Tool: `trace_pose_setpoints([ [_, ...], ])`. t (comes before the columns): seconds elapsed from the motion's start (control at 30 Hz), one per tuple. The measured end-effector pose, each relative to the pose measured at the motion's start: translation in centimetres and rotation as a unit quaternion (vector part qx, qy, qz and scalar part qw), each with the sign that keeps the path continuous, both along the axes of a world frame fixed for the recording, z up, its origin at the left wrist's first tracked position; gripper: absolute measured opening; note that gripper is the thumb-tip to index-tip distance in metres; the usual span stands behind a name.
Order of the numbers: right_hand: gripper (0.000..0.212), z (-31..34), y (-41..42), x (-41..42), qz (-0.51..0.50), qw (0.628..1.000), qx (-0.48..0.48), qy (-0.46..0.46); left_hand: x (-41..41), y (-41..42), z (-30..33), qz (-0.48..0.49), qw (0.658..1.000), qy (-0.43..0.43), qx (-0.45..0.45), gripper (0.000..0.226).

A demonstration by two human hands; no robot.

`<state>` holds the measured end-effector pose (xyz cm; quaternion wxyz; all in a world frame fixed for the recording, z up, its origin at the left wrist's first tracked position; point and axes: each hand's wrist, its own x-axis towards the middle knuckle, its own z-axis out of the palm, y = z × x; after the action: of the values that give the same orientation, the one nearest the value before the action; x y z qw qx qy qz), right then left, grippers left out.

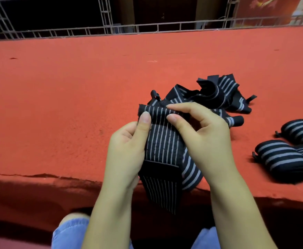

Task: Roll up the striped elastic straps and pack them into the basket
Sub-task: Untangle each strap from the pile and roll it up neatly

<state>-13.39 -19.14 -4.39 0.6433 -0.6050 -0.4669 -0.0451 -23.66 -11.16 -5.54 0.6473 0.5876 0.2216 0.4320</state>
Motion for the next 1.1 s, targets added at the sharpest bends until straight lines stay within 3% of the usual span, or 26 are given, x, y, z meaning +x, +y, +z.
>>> trace_pose_setpoints([
  [0.13, 0.024, -2.6, -1.1, -1.0, 0.001, 0.999, 0.005, -0.032, -0.7, -1.3, -1.0, 0.026, 0.999, 0.014, -0.024, 0.045],
  [0.23, 0.026, -4.5, -2.0, -1.3, 0.029, 0.999, -0.021, 0.001, -1.0, -1.9, -2.5, 0.042, 0.998, 0.028, -0.03, 0.057],
  [0.37, 0.026, -5.2, -2.7, -1.1, 0.108, 0.984, -0.091, 0.111, -1.6, -1.9, -4.4, 0.021, 0.998, 0.033, -0.057, 0.041],
  [0.47, 0.026, -5.2, -2.9, -1.4, 0.168, 0.947, -0.116, 0.249, -2.1, -1.8, -5.0, -0.008, 0.999, 0.024, -0.04, 0.029],
  [0.53, 0.024, -5.5, -3.1, -1.5, 0.187, 0.932, -0.112, 0.289, -2.3, -1.8, -5.2, -0.019, 0.999, 0.027, -0.023, 0.023],
  [0.63, 0.01, -5.9, -3.3, -1.4, 0.189, 0.935, -0.091, 0.285, -2.3, -2.1, -5.3, -0.051, 0.998, 0.029, -0.002, 0.02],
  [0.8, 0.012, -5.8, -3.9, -1.3, 0.178, 0.947, -0.063, 0.261, -2.5, -2.6, -5.3, -0.084, 0.996, 0.022, 0.012, 0.021],
  [0.93, 0.01, -5.1, -4.2, -1.7, 0.168, 0.936, -0.007, 0.308, -2.5, -3.0, -5.4, -0.088, 0.995, 0.026, 0.026, 0.021],
  [1.1, 0.018, -4.8, -4.0, -2.3, 0.123, 0.948, 0.033, 0.292, -2.1, -3.5, -5.7, -0.043, 0.996, 0.051, 0.052, 0.031],
])
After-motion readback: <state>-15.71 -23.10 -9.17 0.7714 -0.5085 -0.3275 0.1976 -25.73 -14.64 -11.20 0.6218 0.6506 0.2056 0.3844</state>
